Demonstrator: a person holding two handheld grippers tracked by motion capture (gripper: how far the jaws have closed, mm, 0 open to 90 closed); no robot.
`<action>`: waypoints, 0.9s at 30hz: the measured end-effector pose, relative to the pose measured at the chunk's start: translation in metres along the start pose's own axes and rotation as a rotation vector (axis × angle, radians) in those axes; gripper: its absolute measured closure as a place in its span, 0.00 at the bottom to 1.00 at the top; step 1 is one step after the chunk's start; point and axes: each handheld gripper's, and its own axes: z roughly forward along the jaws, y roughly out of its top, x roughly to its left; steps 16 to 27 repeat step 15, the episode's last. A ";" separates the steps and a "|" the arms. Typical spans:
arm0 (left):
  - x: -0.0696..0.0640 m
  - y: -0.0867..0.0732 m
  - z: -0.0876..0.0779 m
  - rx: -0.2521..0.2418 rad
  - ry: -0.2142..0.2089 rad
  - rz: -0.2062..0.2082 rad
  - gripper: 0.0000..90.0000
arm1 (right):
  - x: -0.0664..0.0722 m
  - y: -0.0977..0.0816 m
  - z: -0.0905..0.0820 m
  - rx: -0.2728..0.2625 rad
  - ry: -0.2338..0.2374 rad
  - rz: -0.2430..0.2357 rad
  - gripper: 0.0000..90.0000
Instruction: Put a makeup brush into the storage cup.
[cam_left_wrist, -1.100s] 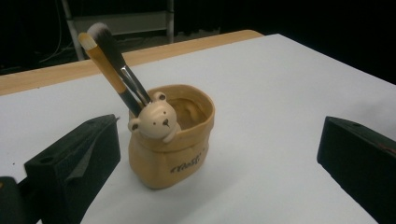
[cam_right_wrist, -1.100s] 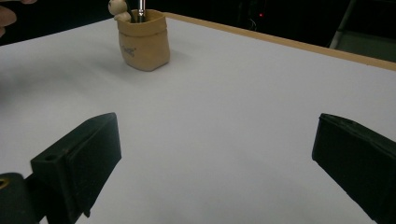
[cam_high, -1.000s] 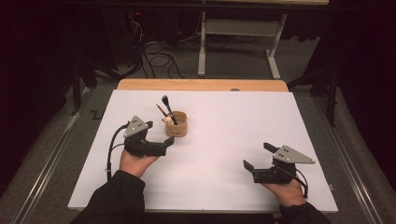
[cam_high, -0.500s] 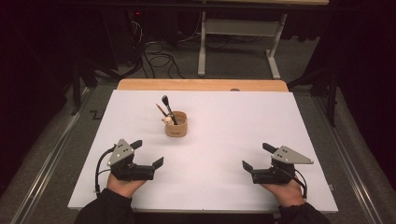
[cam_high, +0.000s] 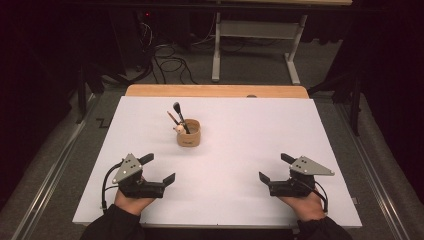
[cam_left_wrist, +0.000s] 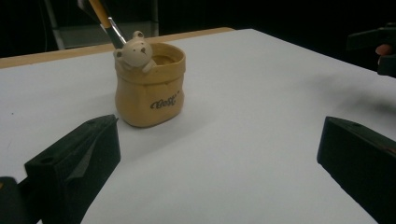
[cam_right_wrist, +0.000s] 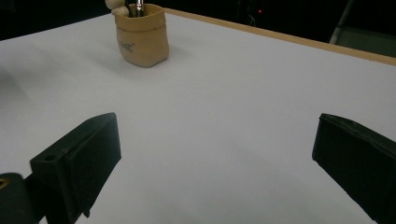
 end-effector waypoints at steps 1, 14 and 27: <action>0.001 0.000 0.000 -0.002 0.003 -0.005 0.00 | 0.000 0.000 0.001 0.002 -0.001 0.000 0.02; 0.000 -0.001 0.000 0.011 0.017 0.007 0.00 | 0.001 0.000 0.001 0.002 0.000 0.000 0.02; 0.000 -0.001 0.000 0.011 0.017 0.007 0.00 | 0.001 0.000 0.001 0.002 0.000 0.000 0.02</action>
